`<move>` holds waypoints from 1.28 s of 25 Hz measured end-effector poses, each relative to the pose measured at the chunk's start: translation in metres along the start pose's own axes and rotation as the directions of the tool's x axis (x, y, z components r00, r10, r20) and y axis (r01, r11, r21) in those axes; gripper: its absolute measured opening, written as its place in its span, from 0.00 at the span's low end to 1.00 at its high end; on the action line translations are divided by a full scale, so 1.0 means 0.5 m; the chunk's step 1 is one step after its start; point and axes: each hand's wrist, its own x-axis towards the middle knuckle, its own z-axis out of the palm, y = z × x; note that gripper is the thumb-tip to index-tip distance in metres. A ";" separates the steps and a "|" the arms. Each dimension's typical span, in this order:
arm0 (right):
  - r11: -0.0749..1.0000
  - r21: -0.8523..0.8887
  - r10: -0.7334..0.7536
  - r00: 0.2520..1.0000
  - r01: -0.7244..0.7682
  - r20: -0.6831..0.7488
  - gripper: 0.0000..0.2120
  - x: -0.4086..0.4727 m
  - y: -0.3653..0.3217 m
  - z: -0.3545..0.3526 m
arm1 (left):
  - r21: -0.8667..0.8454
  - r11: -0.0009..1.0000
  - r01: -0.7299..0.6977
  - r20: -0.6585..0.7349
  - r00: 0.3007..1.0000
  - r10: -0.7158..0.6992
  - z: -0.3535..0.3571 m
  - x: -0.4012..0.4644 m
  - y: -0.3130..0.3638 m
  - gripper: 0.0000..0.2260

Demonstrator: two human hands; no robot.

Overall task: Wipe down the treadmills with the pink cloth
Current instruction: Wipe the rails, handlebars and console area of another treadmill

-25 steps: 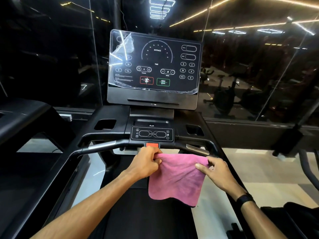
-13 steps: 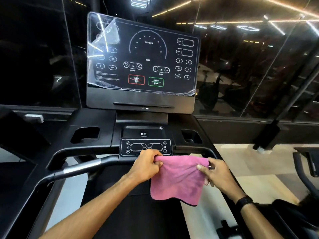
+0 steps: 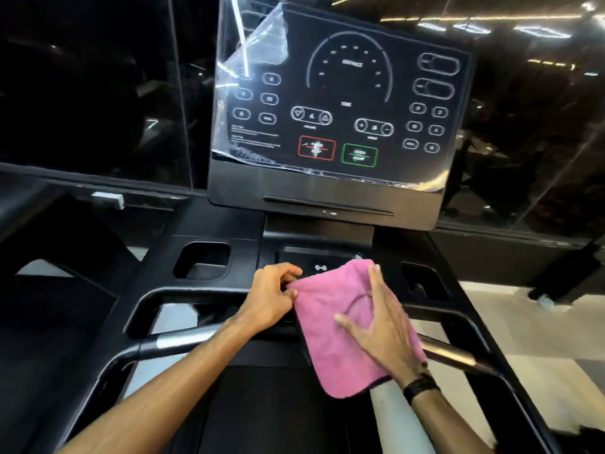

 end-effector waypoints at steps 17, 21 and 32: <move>0.818 -0.416 -0.430 0.903 0.397 0.015 0.36 0.010 -0.040 0.155 | 0.159 0.984 0.085 -0.428 0.904 -0.009 0.032 -0.043 0.001 0.24; 0.873 -0.439 -0.268 0.961 0.210 -0.072 0.36 -0.004 0.109 0.069 | 0.234 0.972 0.009 -0.381 0.921 0.083 0.086 -0.045 0.037 0.23; 0.933 -0.351 0.051 0.932 0.084 0.359 0.55 -0.068 0.204 -0.102 | 0.327 0.915 -0.238 -0.159 0.940 0.301 0.211 -0.022 0.098 0.25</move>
